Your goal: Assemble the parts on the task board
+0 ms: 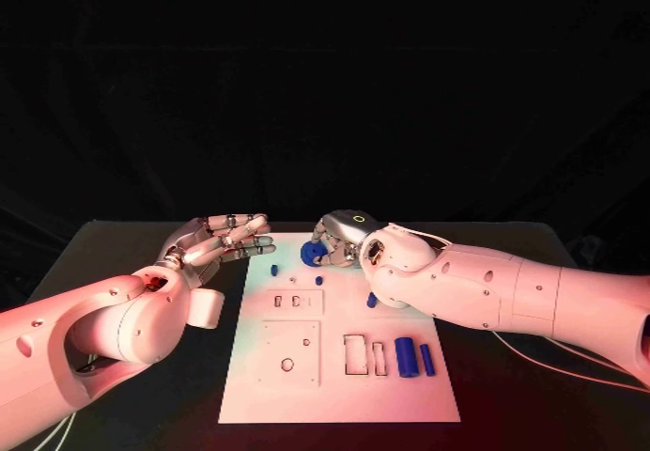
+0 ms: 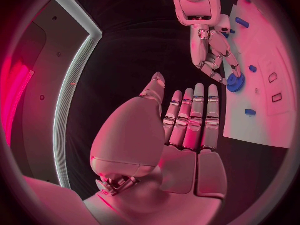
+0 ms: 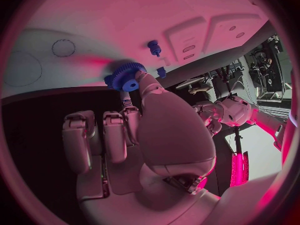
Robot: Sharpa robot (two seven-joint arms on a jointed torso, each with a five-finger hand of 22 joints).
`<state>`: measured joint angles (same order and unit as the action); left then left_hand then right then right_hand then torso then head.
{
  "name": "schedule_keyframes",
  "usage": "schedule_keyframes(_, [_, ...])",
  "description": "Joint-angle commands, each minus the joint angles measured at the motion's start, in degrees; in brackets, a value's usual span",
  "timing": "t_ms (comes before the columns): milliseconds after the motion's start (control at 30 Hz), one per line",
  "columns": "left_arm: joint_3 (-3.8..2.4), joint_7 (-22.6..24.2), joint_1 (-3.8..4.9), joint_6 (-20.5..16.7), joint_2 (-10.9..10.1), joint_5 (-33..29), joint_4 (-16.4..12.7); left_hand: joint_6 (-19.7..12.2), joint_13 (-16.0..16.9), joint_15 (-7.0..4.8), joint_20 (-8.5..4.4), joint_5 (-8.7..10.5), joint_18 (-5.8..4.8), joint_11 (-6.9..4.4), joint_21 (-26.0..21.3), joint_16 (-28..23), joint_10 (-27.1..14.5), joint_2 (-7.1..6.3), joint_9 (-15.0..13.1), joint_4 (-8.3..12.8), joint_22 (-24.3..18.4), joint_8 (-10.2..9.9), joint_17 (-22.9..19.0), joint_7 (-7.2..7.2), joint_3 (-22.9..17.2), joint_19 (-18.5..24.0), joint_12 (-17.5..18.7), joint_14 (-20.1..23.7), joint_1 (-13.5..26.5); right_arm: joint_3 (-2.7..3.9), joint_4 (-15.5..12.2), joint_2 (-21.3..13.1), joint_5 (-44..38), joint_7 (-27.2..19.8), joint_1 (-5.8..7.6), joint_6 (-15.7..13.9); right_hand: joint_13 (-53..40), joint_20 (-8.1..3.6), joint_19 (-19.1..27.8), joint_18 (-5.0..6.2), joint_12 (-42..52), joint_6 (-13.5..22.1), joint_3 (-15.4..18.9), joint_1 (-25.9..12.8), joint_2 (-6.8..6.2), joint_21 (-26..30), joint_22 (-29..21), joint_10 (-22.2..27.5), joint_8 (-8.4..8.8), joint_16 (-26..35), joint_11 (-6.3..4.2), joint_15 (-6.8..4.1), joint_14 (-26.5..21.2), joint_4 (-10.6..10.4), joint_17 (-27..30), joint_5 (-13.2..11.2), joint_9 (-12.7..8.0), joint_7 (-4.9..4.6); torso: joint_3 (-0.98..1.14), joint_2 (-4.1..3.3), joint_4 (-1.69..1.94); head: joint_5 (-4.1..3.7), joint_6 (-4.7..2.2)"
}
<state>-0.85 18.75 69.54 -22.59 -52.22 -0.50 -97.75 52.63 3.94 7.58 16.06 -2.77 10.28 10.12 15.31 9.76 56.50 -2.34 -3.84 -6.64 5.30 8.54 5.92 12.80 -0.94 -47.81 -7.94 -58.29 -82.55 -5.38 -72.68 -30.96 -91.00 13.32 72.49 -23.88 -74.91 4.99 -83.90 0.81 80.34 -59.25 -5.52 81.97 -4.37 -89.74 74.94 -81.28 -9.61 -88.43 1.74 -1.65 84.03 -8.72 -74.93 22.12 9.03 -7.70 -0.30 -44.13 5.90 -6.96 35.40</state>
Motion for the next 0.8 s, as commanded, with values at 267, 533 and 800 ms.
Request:
schedule_keyframes(267, [-0.04,0.4,0.06,0.5,0.0,0.2,-0.1,-0.1,0.0,0.47,0.02,-0.17,0.31,0.02,-0.3,-0.3,-0.2,0.48,0.0,0.3,-0.1,-0.4,0.0,-0.16,-0.1,-0.5,0.3,0.0,-0.2,-0.07,1.9,1.0,0.7,-1.0,-0.43,1.1,-2.9,-0.32,-5.5,-0.57,-1.0,-0.5,-1.3,-1.4,-0.52,0.4,14.3,0.7,0.49,0.1,0.59,0.06,5.1,-0.4,-11.5,-0.6,-0.1,0.65,0.05,-0.02,0.01,0.02,0.19])
schedule_keyframes(533, [-0.04,0.3,0.07,0.5,0.0,0.3,-0.1,-0.1,0.0,0.47,0.02,-0.17,0.31,0.02,-0.3,-0.3,-0.2,0.48,0.0,0.3,-0.1,-0.4,0.0,-0.16,-0.1,-0.5,0.3,0.0,-0.2,-0.08,2.8,1.5,1.3,-1.5,-0.48,-0.2,-1.1,0.66,-4.8,-0.34,-2.8,3.1,-1.7,-3.5,-2.06,1.0,13.6,2.4,3.32,0.4,2.01,1.24,4.9,-1.2,-10.8,-6.1,-1.1,-0.89,0.04,-0.02,-0.01,0.19,0.28])
schedule_keyframes(800, [-0.04,0.3,0.07,0.5,0.0,0.3,-0.1,-0.1,0.0,0.47,0.02,-0.17,0.31,0.02,-0.3,-0.3,-0.2,0.48,0.0,0.3,-0.1,-0.4,0.0,-0.16,-0.1,-0.5,0.3,0.0,-0.2,-0.09,2.7,1.7,1.7,-2.0,-0.49,0.5,-0.7,1.24,-4.6,-0.26,-3.2,4.4,-0.5,-5.2,-2.97,1.2,13.4,2.9,4.68,0.4,2.55,1.76,4.9,-2.0,-10.7,-5.7,-1.5,-1.41,0.01,-0.01,0.01,0.12,0.33])
